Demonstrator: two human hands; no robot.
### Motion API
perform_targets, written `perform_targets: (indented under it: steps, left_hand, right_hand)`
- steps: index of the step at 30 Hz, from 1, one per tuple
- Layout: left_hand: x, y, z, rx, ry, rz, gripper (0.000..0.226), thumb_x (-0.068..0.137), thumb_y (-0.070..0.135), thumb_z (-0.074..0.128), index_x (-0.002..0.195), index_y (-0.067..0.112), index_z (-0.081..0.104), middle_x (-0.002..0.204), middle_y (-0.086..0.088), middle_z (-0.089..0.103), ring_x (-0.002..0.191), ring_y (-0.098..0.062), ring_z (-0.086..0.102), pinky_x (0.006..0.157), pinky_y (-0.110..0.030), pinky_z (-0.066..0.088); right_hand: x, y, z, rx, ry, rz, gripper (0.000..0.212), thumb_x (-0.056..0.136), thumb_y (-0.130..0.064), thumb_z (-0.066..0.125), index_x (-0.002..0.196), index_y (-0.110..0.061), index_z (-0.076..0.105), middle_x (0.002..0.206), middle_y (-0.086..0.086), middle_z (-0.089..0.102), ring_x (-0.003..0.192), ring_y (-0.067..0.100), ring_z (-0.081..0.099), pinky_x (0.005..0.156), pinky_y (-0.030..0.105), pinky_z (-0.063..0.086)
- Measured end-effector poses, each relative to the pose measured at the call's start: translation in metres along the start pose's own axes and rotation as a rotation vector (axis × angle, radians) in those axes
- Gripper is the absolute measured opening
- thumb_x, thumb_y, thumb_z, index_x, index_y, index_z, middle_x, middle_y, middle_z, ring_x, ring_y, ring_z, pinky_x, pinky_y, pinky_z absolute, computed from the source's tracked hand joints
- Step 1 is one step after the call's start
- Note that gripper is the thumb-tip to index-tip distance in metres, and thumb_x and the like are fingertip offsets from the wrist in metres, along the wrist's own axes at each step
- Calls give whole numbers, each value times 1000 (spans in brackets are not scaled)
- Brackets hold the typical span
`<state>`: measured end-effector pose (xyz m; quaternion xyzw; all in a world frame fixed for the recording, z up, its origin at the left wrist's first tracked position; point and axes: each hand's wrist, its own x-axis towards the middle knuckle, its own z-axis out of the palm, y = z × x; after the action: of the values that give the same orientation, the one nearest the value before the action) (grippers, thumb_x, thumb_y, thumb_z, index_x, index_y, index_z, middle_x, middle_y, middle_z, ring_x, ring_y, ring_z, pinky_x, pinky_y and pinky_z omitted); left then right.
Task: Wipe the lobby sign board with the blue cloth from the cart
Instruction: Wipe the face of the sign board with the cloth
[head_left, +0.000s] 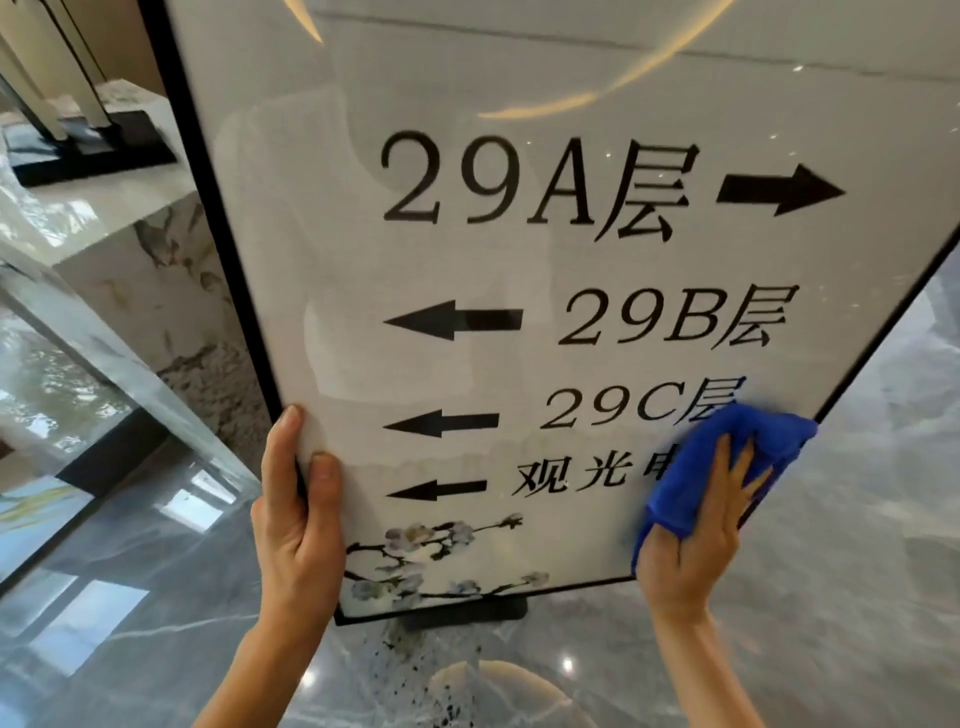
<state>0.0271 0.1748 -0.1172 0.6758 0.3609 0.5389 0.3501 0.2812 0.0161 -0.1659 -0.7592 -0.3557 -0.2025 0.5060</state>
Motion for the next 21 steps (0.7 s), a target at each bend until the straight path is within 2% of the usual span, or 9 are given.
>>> perform_targets:
  steps: [2, 4, 6, 8, 10, 12, 14, 17, 21]
  left_hand:
    - [-2, -2, -1, -8, -6, 0, 53, 102, 24, 38, 137, 63, 32, 134, 48, 42, 117, 25, 42, 94, 3, 33]
    - [-5, -5, -2, -24, -10, -4, 54, 102, 26, 38, 136, 66, 31, 137, 47, 38, 121, 22, 40, 98, 0, 33]
    - [-6, -6, -2, -10, -7, 11, 53, 103, 27, 37, 138, 66, 29, 141, 46, 35, 126, 20, 37, 102, -3, 32]
    - [-5, -5, -1, -3, 2, 43, 50, 106, 28, 36, 140, 64, 27, 145, 44, 32, 131, 18, 33, 106, -5, 29]
    - [-4, -6, 0, -25, 7, 78, 44, 108, 34, 35, 142, 61, 27, 146, 44, 30, 133, 19, 30, 107, -4, 26]
    - [-4, -8, 1, -37, -2, 93, 43, 107, 38, 34, 148, 50, 29, 147, 45, 27, 136, 19, 27, 108, -4, 23]
    - [-3, -11, 0, -32, -7, 86, 42, 107, 39, 34, 149, 40, 28, 149, 44, 26, 138, 17, 25, 110, -5, 21]
    - [-2, -14, 0, -29, -1, 99, 44, 108, 39, 34, 147, 55, 24, 150, 42, 25, 141, 12, 25, 113, -9, 21]
    - [-1, -18, 0, -48, 19, 109, 43, 108, 37, 35, 146, 56, 26, 152, 38, 27, 143, 5, 27, 117, -17, 22]
  right_hand:
    - [-18, -7, 11, 23, -17, 41, 76, 88, -4, 38, 159, -26, 22, 167, -10, 18, 155, 37, 9, 122, 66, 3]
    - [-35, -16, 20, 57, -45, 85, 74, 89, -6, 38, 159, -22, 19, 166, 0, 18, 155, 37, 6, 120, 69, 2]
    - [-50, -30, 28, 66, -70, 126, 75, 93, -12, 37, 160, -34, 11, 168, -12, 8, 157, 28, 1, 119, 71, 3]
    - [-66, -46, 38, 56, -98, 108, 66, 102, -23, 35, 159, -40, 6, 168, -20, 2, 156, 31, 1, 116, 75, 9]
    - [-83, -58, 49, 54, -125, 65, 55, 108, -34, 28, 160, -31, 11, 169, -15, 5, 153, 45, 7, 114, 76, 14]
    - [-98, -71, 60, 45, -143, 47, 55, 107, -43, 23, 160, -26, 15, 169, -14, 6, 154, 42, 1, 119, 72, 7]
    - [-112, -84, 68, 47, -171, -15, 57, 106, -46, 19, 161, -30, 11, 169, -14, 4, 156, 32, -9, 123, 60, -6]
    - [-128, -99, 78, 25, -262, -112, 57, 106, -41, 21, 161, -31, 10, 169, -14, 7, 156, 32, -7, 122, 62, -3]
    - [-147, -106, 82, -101, -426, -388, 64, 88, -31, 48, 151, -32, 34, 161, -14, 27, 157, 27, -2, 124, 55, -9]
